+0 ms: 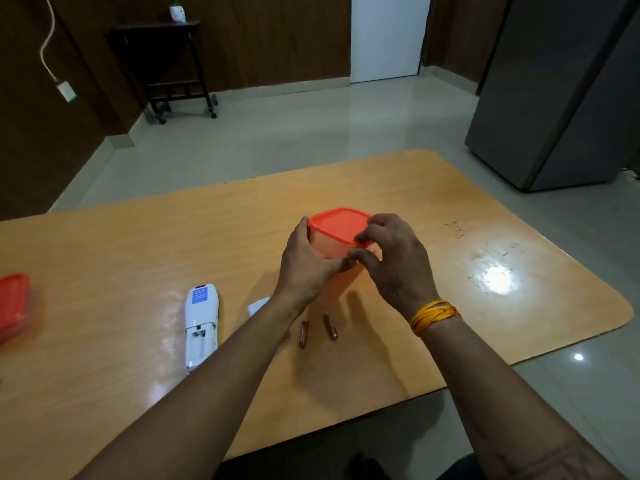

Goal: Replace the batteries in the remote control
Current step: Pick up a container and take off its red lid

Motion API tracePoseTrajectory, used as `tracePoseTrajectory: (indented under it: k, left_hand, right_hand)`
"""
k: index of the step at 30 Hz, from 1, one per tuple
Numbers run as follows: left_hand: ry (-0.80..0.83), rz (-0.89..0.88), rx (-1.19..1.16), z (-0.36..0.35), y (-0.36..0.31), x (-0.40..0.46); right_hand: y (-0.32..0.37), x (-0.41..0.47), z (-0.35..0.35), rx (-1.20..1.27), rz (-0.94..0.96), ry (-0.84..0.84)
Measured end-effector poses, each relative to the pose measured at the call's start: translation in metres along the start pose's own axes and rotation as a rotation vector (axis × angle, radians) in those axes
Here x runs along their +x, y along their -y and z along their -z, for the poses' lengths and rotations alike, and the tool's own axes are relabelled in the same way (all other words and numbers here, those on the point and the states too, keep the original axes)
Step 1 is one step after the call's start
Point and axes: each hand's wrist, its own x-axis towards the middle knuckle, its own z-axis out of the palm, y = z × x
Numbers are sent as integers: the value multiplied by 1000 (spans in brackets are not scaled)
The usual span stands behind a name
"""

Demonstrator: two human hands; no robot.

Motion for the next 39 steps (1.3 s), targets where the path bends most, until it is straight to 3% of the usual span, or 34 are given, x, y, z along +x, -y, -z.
tracePoseTrajectory:
  k: [11,22,29,39]
  left_hand:
    - [-127,31,97,20,8,-21]
    - [-57,-93,186,33,10,-15]
    - [-48,-85,133,35,12,-11]
    - [-55,-118,127,38,14,-4]
  right_hand:
    - [36,-8,0,68,157,60]
    - [36,9,3,95,114,-105]
    - [22,3,-8,84,85,-35]
    - [11,3,-21,39,49,-164]
